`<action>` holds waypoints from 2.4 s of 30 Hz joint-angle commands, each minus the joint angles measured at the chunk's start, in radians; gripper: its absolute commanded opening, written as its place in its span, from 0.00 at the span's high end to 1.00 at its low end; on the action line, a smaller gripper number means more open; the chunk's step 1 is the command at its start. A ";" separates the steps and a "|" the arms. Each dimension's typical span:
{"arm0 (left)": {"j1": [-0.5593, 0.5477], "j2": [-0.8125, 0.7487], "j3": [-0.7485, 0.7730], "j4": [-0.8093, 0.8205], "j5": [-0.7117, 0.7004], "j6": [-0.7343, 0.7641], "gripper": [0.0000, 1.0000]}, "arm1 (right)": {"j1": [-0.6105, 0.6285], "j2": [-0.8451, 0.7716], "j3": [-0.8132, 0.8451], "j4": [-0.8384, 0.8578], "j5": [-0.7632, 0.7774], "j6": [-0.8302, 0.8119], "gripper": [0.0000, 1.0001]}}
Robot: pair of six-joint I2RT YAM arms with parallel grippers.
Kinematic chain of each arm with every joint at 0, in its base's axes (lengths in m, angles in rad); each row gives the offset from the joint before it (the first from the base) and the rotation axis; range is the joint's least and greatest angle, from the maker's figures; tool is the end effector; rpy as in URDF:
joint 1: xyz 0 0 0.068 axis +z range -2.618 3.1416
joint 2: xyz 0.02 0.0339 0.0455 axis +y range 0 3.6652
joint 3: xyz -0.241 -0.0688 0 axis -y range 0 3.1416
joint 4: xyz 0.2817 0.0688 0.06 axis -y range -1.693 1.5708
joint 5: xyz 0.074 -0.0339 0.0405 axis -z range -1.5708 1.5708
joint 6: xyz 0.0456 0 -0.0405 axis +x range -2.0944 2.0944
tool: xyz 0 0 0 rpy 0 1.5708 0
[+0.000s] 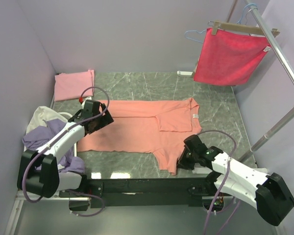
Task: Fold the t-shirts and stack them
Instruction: Grap the side of the flattened tshirt closest away from the robot with both arms
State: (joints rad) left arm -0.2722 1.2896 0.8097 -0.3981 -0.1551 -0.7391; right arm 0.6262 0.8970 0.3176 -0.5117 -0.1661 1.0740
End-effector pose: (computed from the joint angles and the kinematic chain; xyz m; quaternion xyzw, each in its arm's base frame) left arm 0.2973 -0.0757 0.1766 -0.2425 0.9063 -0.1002 0.3314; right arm 0.1520 0.1193 0.0923 0.1957 0.9482 0.2310 0.0957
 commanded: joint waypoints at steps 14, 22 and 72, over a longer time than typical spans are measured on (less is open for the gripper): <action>-0.009 -0.055 -0.043 -0.048 -0.057 -0.017 0.01 | 0.009 -0.110 0.276 -0.341 0.373 -0.121 1.00; -0.009 -0.033 -0.037 -0.062 -0.055 -0.003 0.01 | 0.006 0.081 0.371 -0.228 0.390 -0.215 1.00; -0.028 -0.038 -0.072 -0.065 -0.015 -0.003 0.01 | -0.017 0.033 0.184 -0.357 0.287 -0.164 0.54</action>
State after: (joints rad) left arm -0.2962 1.2869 0.7425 -0.4759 -0.1738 -0.7235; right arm 0.5987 0.9447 0.5381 -0.8795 0.1253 0.8833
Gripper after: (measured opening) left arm 0.995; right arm 0.462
